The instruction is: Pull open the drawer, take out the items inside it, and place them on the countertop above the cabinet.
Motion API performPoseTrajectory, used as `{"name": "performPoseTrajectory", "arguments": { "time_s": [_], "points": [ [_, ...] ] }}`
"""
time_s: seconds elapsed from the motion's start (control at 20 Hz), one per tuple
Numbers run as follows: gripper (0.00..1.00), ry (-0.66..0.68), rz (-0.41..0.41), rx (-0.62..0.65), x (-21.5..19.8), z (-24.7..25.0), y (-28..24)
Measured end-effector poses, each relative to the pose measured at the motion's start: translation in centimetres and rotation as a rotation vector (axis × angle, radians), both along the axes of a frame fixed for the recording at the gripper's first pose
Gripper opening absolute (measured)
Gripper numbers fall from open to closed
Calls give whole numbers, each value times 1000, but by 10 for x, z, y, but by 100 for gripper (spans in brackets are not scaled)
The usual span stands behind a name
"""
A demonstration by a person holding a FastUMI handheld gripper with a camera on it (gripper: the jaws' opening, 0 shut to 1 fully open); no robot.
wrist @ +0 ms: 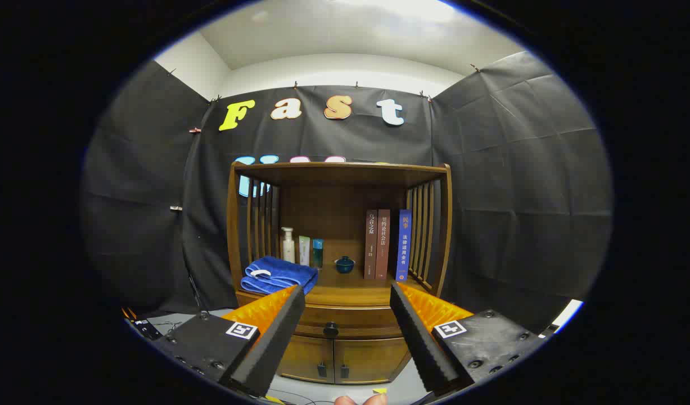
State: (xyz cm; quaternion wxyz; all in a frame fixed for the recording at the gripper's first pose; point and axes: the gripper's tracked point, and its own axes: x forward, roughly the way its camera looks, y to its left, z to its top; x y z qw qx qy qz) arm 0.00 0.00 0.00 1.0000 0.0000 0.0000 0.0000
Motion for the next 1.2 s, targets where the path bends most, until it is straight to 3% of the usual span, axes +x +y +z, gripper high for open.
{"name": "performPoseTrajectory", "arguments": {
  "time_s": [1.2],
  "points": [
    [98, 5, -29, -6, 8, -8, -11]
  ]
}}
